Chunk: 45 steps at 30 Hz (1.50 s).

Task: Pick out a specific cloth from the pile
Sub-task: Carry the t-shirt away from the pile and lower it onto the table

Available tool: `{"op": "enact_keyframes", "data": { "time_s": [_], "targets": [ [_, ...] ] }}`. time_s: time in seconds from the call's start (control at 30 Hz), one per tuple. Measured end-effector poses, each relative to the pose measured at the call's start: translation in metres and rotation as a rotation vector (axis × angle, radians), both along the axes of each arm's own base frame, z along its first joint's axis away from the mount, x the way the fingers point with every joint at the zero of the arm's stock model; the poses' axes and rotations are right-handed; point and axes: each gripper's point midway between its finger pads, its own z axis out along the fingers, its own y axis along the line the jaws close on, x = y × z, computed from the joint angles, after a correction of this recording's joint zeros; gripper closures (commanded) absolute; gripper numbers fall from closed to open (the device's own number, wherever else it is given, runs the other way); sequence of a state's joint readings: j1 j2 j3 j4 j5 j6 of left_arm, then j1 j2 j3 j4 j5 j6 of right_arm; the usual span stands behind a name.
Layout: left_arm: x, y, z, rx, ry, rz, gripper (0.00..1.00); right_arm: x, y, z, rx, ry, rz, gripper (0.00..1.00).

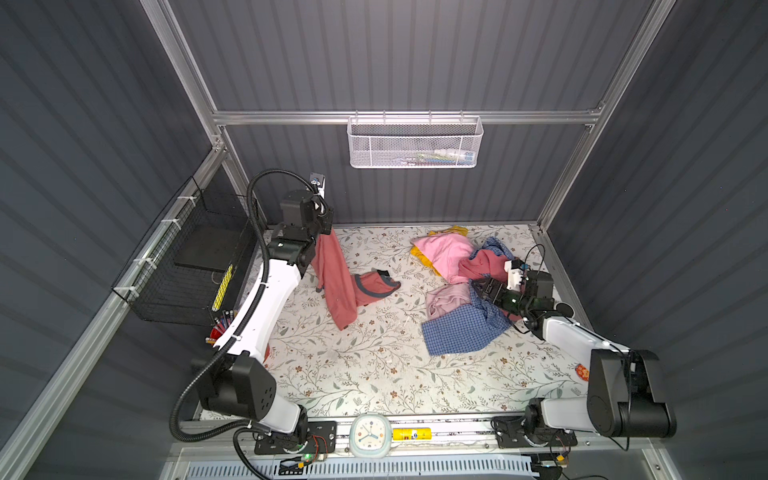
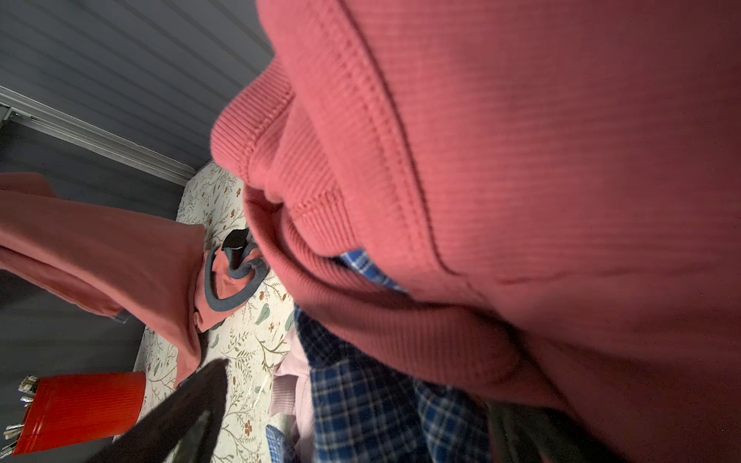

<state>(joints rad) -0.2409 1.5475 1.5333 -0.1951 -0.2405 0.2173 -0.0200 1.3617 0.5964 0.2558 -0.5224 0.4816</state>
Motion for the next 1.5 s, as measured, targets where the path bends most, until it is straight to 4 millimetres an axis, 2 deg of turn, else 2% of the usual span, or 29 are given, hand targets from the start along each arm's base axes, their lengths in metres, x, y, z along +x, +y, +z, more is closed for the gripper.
{"op": "enact_keyframes", "data": {
  "time_s": [0.1, 0.13, 0.27, 0.3, 0.6, 0.87, 1.07, 1.37, 1.5],
  "targets": [
    [0.008, -0.03, -0.022, 0.027, 0.043, -0.057, 1.0, -0.001, -0.001, 0.001, -0.003, -0.001, -0.004, 0.01],
    [0.008, -0.048, -0.032, 0.046, 0.063, -0.091, 1.0, -0.001, -0.001, 0.002, -0.004, -0.001, -0.006, 0.01],
    [0.001, -0.106, -0.072, 0.083, 0.148, -0.205, 1.0, -0.002, -0.002, 0.001, -0.007, 0.005, -0.01, 0.01],
    [-0.002, -0.114, -0.079, 0.081, 0.165, -0.219, 1.0, -0.002, -0.002, 0.001, -0.008, 0.006, -0.011, 0.01],
    [-0.014, -0.116, -0.135, -0.103, 0.318, -0.209, 1.0, -0.002, -0.002, 0.001, -0.01, 0.007, -0.01, 0.01],
    [-0.041, -0.135, -0.195, -0.33, 0.517, -0.221, 1.0, -0.002, -0.002, 0.0, -0.01, 0.008, -0.01, 0.01],
    [-0.068, -0.137, -0.23, -0.455, 0.61, -0.178, 1.0, -0.003, -0.002, 0.0, -0.009, 0.008, -0.009, 0.01],
    [-0.087, -0.145, -0.26, -0.614, 0.674, -0.106, 1.0, -0.003, -0.002, 0.0, -0.009, 0.009, -0.009, 0.01],
    [-0.092, -0.158, -0.259, -0.649, 0.679, -0.113, 1.0, -0.004, -0.001, -0.001, -0.008, 0.01, -0.007, 0.01]
  ]
}}
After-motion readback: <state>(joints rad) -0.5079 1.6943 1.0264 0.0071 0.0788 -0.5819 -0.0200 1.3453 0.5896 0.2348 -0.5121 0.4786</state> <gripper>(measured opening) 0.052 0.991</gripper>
